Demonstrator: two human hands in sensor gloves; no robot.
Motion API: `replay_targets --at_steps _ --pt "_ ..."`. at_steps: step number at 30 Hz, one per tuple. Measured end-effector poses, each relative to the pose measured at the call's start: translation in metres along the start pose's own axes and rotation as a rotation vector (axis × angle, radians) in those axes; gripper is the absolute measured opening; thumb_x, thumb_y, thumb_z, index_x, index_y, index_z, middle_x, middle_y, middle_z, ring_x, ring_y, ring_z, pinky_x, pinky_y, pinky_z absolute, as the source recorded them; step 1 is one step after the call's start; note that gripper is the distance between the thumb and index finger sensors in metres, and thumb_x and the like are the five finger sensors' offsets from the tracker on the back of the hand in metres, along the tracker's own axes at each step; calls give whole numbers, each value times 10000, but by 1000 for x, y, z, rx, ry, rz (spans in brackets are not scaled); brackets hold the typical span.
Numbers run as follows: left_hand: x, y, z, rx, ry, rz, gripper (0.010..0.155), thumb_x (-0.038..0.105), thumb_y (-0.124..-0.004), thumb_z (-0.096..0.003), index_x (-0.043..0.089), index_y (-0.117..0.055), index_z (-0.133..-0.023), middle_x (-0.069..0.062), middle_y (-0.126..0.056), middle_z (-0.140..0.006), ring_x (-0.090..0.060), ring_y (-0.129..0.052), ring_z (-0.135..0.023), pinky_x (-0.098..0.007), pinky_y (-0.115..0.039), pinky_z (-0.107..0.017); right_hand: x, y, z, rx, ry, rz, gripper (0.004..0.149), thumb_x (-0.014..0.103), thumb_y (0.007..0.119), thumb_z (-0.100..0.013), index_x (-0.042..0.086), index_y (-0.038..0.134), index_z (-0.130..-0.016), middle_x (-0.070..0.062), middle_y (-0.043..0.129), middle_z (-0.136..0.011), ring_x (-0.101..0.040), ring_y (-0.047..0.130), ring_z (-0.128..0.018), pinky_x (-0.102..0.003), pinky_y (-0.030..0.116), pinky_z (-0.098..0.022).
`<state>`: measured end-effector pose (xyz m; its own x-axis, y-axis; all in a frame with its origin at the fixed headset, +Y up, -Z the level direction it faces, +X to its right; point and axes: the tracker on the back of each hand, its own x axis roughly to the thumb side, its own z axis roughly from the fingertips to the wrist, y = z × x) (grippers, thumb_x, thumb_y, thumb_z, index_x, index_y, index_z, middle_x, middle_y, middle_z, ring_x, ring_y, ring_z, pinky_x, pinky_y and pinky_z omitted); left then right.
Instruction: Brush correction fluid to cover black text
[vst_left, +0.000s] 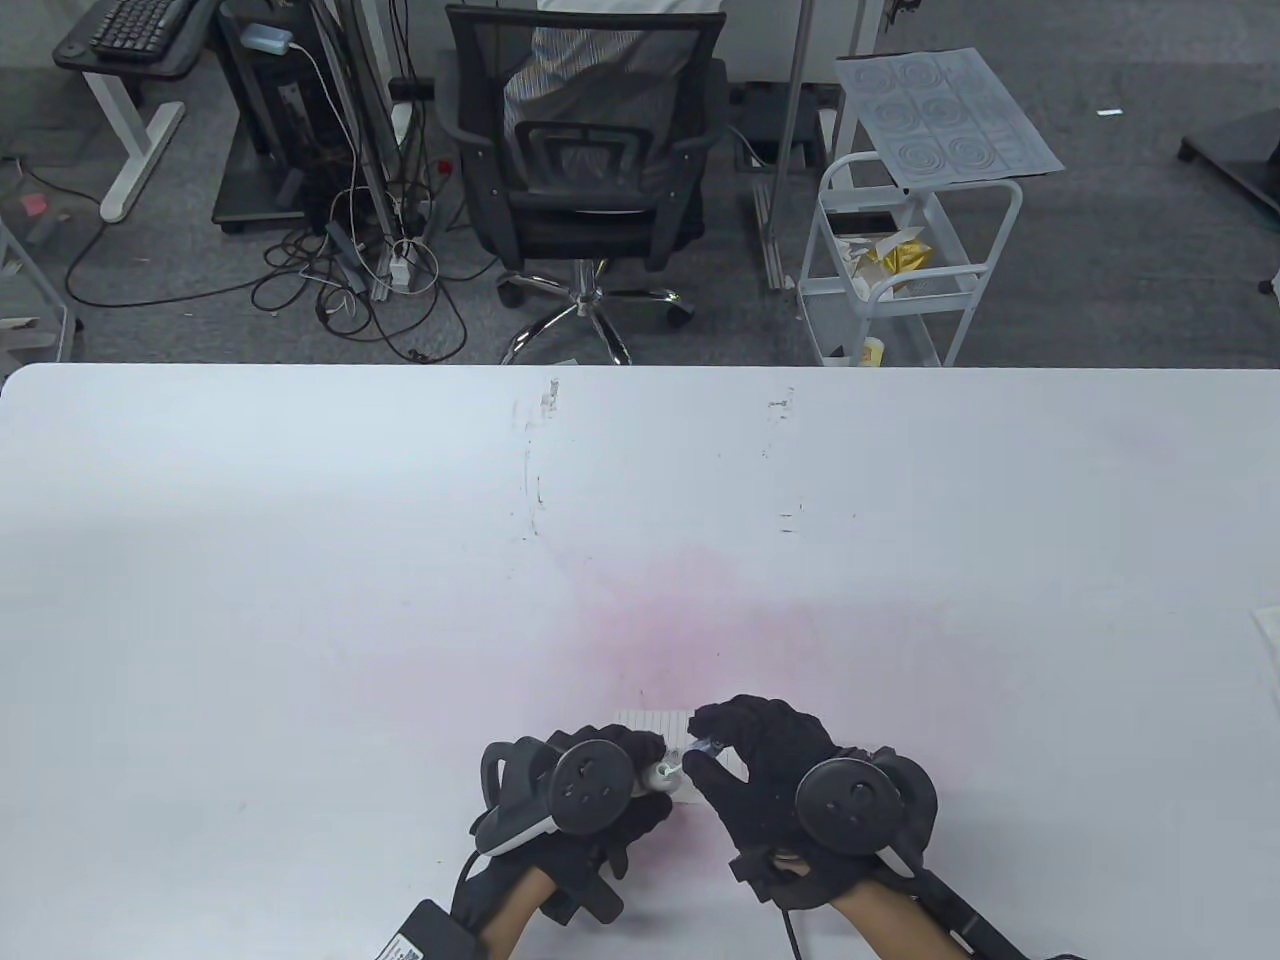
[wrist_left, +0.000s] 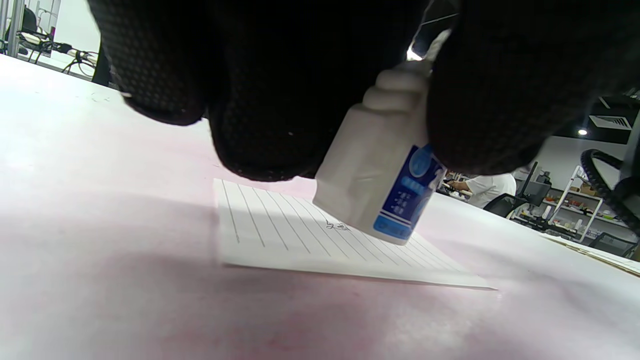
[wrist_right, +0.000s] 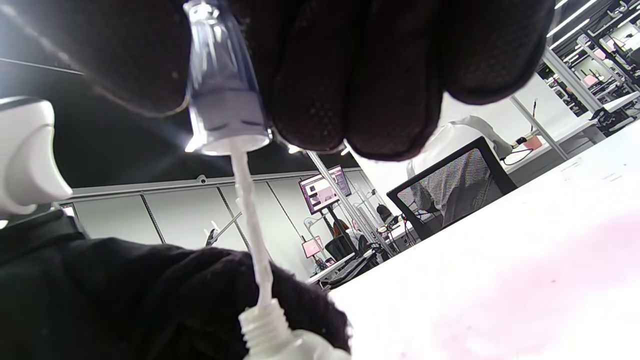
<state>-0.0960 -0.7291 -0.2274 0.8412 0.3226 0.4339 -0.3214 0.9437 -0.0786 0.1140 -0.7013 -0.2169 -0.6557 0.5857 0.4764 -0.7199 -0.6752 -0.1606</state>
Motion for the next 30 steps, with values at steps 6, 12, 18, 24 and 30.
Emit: replay_targets --at_steps 6,12,18,24,30 --pt "-3 2 0 4 9 3 590 499 -981 -292 210 -884 -797 -70 -1024 -695 -209 -1078 -496 -445 -865 -512 -3 -5 0 -57 8 -30 494 515 804 -378 203 820 -760 -46 867 -710 -313 976 -584 -547 755 -514" --pt "-15 14 3 46 42 22 588 497 -981 -293 211 -883 -798 -70 -1023 -698 -209 -1077 -499 -448 -861 -516 -13 -12 -1 -95 59 -56 497 516 805 -381 204 814 -768 -44 864 -714 -309 976 -585 -544 755 -514" --pt "-46 29 9 115 144 69 587 486 -979 -298 211 -878 -806 -75 -1020 -706 -213 -1075 -507 -451 -858 -519 -20 -14 -2 -111 88 -55 498 515 810 -380 207 812 -771 -44 864 -715 -309 976 -583 -543 756 -512" --pt "-76 43 19 189 268 60 586 482 -978 -302 210 -876 -810 -76 -1018 -712 -214 -1074 -510 -453 -856 -520 -20 -14 -2 -107 92 -51 498 514 811 -380 205 812 -771 -44 864 -716 -309 976 -584 -543 755 -512" --pt "-109 53 30 246 395 56 589 484 -978 -303 207 -874 -812 -78 -1017 -713 -218 -1074 -511 -456 -854 -521 -20 -14 -3 -104 95 -49 498 515 811 -380 206 812 -771 -43 864 -715 -309 976 -585 -544 755 -511"
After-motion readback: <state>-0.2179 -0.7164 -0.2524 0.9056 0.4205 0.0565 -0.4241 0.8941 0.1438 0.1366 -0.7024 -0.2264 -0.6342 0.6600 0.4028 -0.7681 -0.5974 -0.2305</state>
